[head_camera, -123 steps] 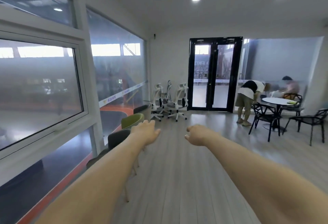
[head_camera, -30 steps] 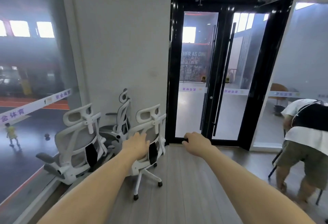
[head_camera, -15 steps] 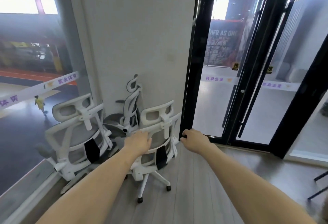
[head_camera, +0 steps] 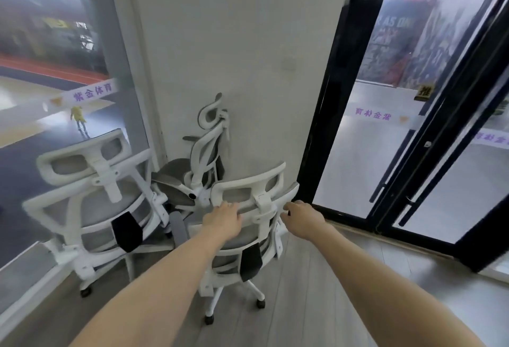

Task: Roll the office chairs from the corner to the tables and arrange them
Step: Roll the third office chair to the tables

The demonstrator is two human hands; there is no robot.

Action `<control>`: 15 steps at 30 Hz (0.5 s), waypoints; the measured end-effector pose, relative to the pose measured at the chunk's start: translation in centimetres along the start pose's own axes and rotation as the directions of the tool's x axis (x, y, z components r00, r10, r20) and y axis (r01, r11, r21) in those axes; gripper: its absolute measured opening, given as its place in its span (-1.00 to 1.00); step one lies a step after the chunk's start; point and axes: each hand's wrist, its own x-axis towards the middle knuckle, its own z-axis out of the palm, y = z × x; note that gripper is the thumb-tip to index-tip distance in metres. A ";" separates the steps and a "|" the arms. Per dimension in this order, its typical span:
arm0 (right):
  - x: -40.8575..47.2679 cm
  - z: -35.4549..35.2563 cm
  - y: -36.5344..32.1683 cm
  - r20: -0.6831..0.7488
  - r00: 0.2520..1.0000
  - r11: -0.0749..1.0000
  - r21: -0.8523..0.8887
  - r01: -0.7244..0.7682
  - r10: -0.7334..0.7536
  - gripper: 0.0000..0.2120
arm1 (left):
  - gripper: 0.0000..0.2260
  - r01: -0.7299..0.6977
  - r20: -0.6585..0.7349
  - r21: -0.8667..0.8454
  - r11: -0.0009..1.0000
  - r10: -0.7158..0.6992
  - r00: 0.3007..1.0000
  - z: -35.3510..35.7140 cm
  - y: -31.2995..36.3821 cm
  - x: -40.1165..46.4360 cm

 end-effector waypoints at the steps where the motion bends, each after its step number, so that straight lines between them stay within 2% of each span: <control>1: 1.4 0.4 0.4 0.009 1.000 1.000 0.001 0.013 -0.013 -0.56 | -0.56 0.008 0.018 -0.002 1.000 -0.008 1.000 0.7 0.1 1.0; 6: 7.7 2.6 2.5 0.038 0.996 0.997 -0.011 0.078 -0.078 -0.57 | -0.57 0.114 0.041 0.022 0.993 -0.115 0.993 4.6 0.7 4.1; 10: 12.6 3.5 3.9 0.102 0.984 0.985 -0.072 0.155 -0.147 -0.49 | -0.45 0.246 0.044 0.115 0.963 -0.252 0.967 7.4 1.8 6.0; 15: 17.6 5.1 6.5 0.218 0.937 0.940 -0.149 0.308 -0.273 -0.34 | -0.35 0.384 0.111 0.079 0.920 -0.391 0.914 9.3 3.2 7.0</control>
